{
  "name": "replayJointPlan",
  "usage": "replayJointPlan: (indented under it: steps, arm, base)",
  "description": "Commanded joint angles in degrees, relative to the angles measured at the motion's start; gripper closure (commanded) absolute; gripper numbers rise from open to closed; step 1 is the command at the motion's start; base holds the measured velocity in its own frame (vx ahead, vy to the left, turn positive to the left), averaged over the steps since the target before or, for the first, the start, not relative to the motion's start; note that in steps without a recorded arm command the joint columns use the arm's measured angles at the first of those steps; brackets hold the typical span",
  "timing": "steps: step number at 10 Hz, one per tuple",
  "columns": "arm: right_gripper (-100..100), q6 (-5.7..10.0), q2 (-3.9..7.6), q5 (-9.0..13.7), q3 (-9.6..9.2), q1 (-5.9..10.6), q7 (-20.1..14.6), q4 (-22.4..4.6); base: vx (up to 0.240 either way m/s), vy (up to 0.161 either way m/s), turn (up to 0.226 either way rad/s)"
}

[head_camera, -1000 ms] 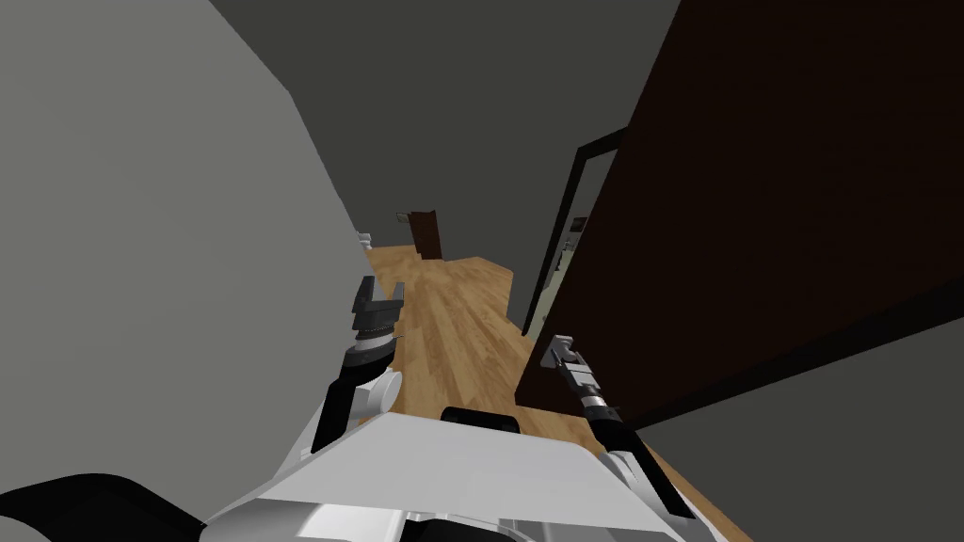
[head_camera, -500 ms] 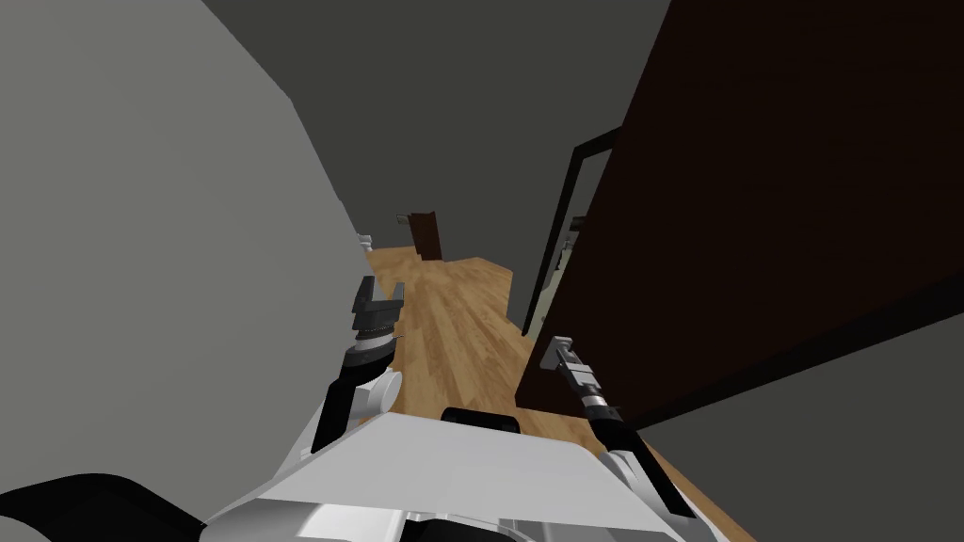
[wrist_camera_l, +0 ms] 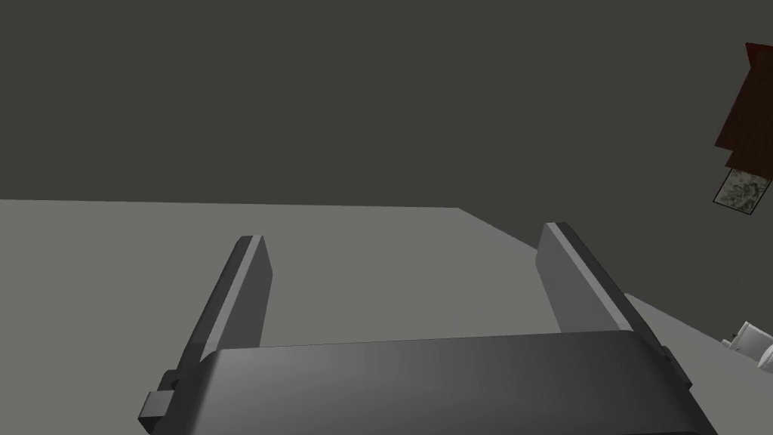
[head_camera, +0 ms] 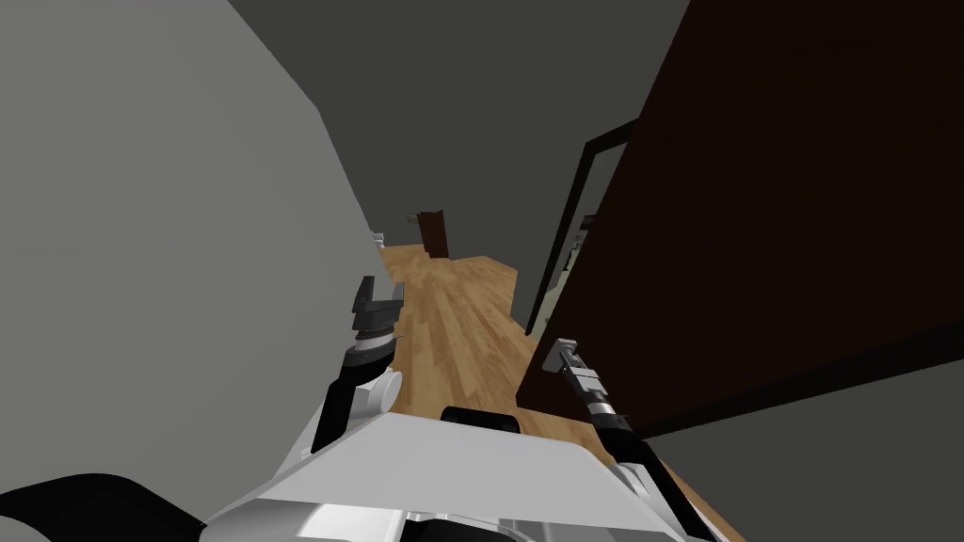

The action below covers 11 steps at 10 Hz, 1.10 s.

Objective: Pull the door open

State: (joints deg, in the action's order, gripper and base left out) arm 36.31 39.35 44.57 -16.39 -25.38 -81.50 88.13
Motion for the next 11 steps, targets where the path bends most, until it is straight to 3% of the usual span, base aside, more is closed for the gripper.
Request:
replayJointPlan:
  steps: [1,7,9,10,11]
  arm:
    - [100,1.09,0.22,-0.5,-0.74,-1.33,-0.5,0.3]
    - [100,5.57,2.37,-1.9,-1.40,-7.47,-2.4,2.7]
    - [100,6.49,2.81,-2.2,-1.54,-8.72,-2.7,3.1]
    - [100,6.13,2.78,-2.1,-1.52,-8.19,-2.7,2.9]
    - [100,7.02,3.14,-2.2,-1.80,-9.03,-3.1,2.7]
  base:
    - [-0.149,-0.098,0.177]
    - [-0.150,-0.074,0.186]
    - [-0.175,-0.064,0.110]
    - [-0.078,-0.021,0.027]
    - [-0.063,-0.026,0.178]
